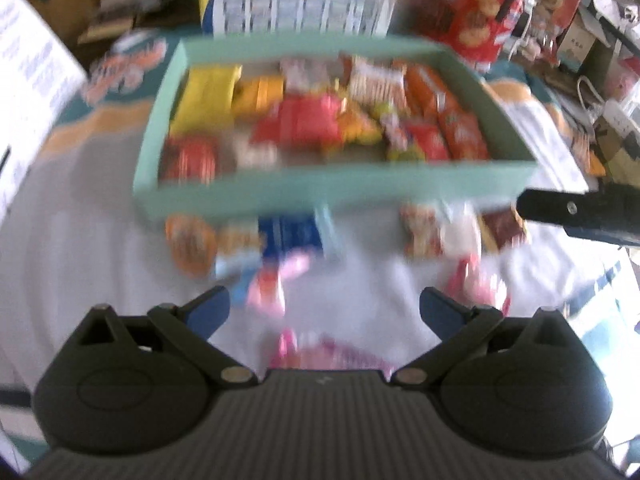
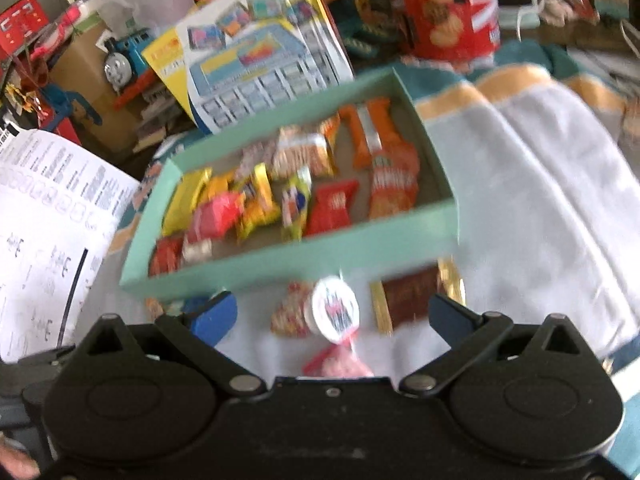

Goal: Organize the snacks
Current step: 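Move both open grippers back over the remaining snacks, then grasp the pink-patterned bag with the left gripper while the right grasps a pink wrapped candy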

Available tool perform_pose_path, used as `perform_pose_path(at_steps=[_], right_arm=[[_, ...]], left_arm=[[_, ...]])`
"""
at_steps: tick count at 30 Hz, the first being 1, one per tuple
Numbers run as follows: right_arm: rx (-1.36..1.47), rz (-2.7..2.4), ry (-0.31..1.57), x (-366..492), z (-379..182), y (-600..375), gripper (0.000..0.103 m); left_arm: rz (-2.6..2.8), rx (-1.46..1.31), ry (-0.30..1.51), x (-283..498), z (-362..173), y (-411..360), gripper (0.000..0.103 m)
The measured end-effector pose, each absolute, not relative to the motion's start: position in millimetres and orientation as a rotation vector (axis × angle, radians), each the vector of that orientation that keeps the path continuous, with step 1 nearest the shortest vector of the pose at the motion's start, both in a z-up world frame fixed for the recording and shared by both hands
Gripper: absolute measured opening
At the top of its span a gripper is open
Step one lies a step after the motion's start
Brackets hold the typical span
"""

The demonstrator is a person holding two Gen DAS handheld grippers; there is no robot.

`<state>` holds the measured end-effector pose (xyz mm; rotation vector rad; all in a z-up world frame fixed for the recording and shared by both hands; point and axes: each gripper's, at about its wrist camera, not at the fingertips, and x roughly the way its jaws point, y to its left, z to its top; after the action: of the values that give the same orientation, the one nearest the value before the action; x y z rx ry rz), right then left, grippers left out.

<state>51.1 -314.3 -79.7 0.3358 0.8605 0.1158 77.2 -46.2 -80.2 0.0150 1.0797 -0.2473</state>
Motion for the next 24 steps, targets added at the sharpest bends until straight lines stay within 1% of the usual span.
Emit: perform_pose_path(at_steps=[2, 3, 4, 5, 6, 7, 9, 10, 11, 13, 14, 15, 16, 17, 20, 23, 24], right_arm=[[0.352, 0.120, 0.867, 44, -91, -315, 0.103], [0.347, 0.122, 0.864, 42, -95, -313, 0.101], [0.346, 0.130, 0.883, 39, -99, -311, 0.096], [0.326, 0.139, 0.889, 38, -103, -308, 0.093], [0.314, 0.148, 0.898, 38, -106, -306, 0.085], [0.301, 0.160, 0.909, 39, -110, -304, 0.075], [0.276, 0.177, 0.928, 44, -117, -297, 0.064], [0.262, 0.180, 0.934, 46, -120, -293, 0.059], [0.244, 0.184, 0.936, 47, -124, -290, 0.058], [0.216, 0.191, 0.950, 48, -131, -284, 0.051], [0.213, 0.200, 0.961, 46, -134, -283, 0.051], [0.196, 0.208, 0.954, 43, -134, -281, 0.048], [0.182, 0.222, 0.961, 41, -134, -279, 0.037], [0.171, 0.232, 0.967, 37, -134, -277, 0.029], [0.152, 0.236, 0.960, 25, -133, -276, 0.028], [0.173, 0.222, 0.943, 12, -134, -283, 0.028], [0.182, 0.217, 0.941, 9, -135, -286, 0.028]], left_arm=[[-0.251, 0.004, 1.111, 65, -87, -42, 0.103], [-0.250, -0.007, 1.129, 58, -91, -40, 0.103], [-0.248, -0.017, 1.147, 54, -95, -38, 0.103], [-0.245, -0.029, 1.167, 51, -100, -37, 0.103], [-0.242, -0.045, 1.189, 49, -104, -36, 0.103], [-0.237, -0.061, 1.209, 49, -109, -35, 0.103], [-0.220, -0.089, 1.234, 49, -116, -33, 0.103], [-0.215, -0.097, 1.238, 48, -118, -33, 0.103], [-0.213, -0.103, 1.239, 47, -119, -32, 0.103], [-0.208, -0.107, 1.243, 47, -120, -34, 0.103], [-0.207, -0.108, 1.243, 47, -120, -34, 0.103], [-0.206, -0.112, 1.246, 48, -121, -34, 0.103], [-0.203, -0.117, 1.247, 48, -121, -35, 0.103], [-0.201, -0.120, 1.247, 49, -122, -36, 0.102], [-0.186, -0.115, 1.239, 57, -123, -44, 0.098], [-0.185, -0.099, 1.227, 63, -122, -55, 0.092], [-0.184, -0.081, 1.216, 64, -122, -61, 0.086]])
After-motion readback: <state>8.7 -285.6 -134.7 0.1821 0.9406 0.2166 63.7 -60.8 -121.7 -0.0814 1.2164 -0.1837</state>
